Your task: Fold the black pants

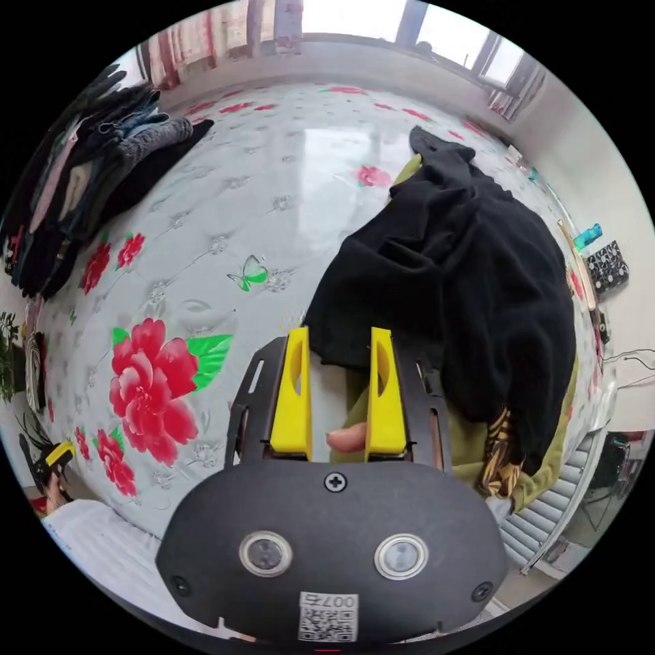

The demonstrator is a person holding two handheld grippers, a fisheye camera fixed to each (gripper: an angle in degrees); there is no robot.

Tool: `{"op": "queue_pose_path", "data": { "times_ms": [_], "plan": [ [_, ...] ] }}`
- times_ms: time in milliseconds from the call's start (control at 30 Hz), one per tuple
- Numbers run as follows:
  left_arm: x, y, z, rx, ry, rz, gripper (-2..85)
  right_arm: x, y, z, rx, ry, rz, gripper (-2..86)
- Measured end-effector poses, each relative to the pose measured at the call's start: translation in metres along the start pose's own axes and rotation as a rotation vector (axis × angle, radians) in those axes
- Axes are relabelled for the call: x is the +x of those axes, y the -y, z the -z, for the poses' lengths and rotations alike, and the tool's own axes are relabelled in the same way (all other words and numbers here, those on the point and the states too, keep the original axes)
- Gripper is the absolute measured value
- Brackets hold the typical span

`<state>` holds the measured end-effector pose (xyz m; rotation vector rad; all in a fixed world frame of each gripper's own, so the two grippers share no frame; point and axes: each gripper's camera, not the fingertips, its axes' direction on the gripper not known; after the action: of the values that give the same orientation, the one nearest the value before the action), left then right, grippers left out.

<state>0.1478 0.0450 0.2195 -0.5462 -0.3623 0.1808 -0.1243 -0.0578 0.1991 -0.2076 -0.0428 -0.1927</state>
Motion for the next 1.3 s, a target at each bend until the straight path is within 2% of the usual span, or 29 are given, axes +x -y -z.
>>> {"op": "queue_pose_path", "data": {
  "times_ms": [33, 67, 167, 267, 333, 467, 567, 600, 633, 667, 733, 833, 900, 967, 1100, 1167, 1200, 1300],
  "plan": [
    [0.002, 0.0, 0.001, -0.002, 0.004, 0.013, 5.6, 0.003, -0.002, 0.005, 0.084, 0.002, -0.013, 6.0],
    [0.003, 0.001, 0.001, -0.004, 0.005, 0.019, 5.6, 0.011, -0.004, 0.003, 0.093, -0.045, -0.098, 4.8],
    [0.004, 0.003, 0.002, -0.018, 0.0, 0.039, 5.6, 0.018, -0.01, 0.005, 0.133, 0.036, -0.121, 2.0],
    [0.004, 0.004, 0.003, -0.031, -0.011, 0.042, 5.6, -0.001, -0.024, 0.02, 0.154, 0.32, 0.017, 0.7],
    [0.006, 0.004, 0.004, -0.035, -0.008, 0.023, 5.7, -0.033, -0.043, 0.037, 0.205, 0.385, 0.12, 0.3],
    [0.005, -0.001, 0.006, -0.023, -0.014, 0.023, 5.8, -0.159, -0.094, 0.069, 0.161, 0.629, 0.533, 0.1],
    [-0.007, -0.011, 0.01, 0.031, -0.079, 0.061, 5.5, -0.261, -0.144, 0.093, -0.001, 0.983, 0.913, 0.3],
    [-0.016, -0.016, 0.015, 0.063, -0.116, 0.087, 5.5, -0.296, -0.166, 0.104, -0.043, 1.037, 1.074, 0.5],
    [-0.027, -0.023, 0.022, 0.101, -0.139, 0.117, 5.4, -0.312, -0.178, 0.11, -0.045, 1.01, 1.184, 0.7],
    [-0.033, -0.027, 0.025, 0.119, -0.146, 0.133, 5.3, -0.335, -0.196, 0.119, -0.037, 0.891, 1.352, 1.1],
    [-0.06, -0.044, 0.036, 0.159, -0.137, 0.188, 5.0, -0.351, -0.203, 0.122, 0.001, 0.731, 1.443, 1.7],
    [-0.099, -0.068, 0.041, 0.169, -0.129, 0.258, 5.2, -0.342, -0.173, 0.114, 0.027, 0.695, 1.29, 2.6],
    [-0.12, -0.082, 0.041, 0.16, -0.154, 0.303, 5.9, -0.315, -0.134, 0.102, -0.003, 0.724, 1.055, 3.3],
    [-0.131, -0.094, 0.04, 0.158, -0.194, 0.309, 7.1, -0.28, -0.11, 0.096, 0.046, 0.679, 0.866, 3.8],
    [-0.119, -0.101, 0.034, 0.109, -0.257, 0.153, 10.5, -0.194, -0.078, 0.091, 0.165, 0.414, 0.466, 5.8],
    [-0.105, -0.096, 0.023, 0.055, -0.259, 0.08, 11.0, -0.168, -0.07, 0.09, 0.181, 0.286, 0.349, 6.8],
    [-0.094, -0.092, 0.011, 0.009, -0.215, 0.041, 10.8, -0.155, -0.065, 0.09, 0.191, 0.208, 0.276, 7.4],
    [-0.077, -0.08, 0.004, -0.028, -0.097, -0.059, 9.1, -0.139, -0.051, 0.083, 0.169, 0.158, 0.191, 7.4]
  ]
}}
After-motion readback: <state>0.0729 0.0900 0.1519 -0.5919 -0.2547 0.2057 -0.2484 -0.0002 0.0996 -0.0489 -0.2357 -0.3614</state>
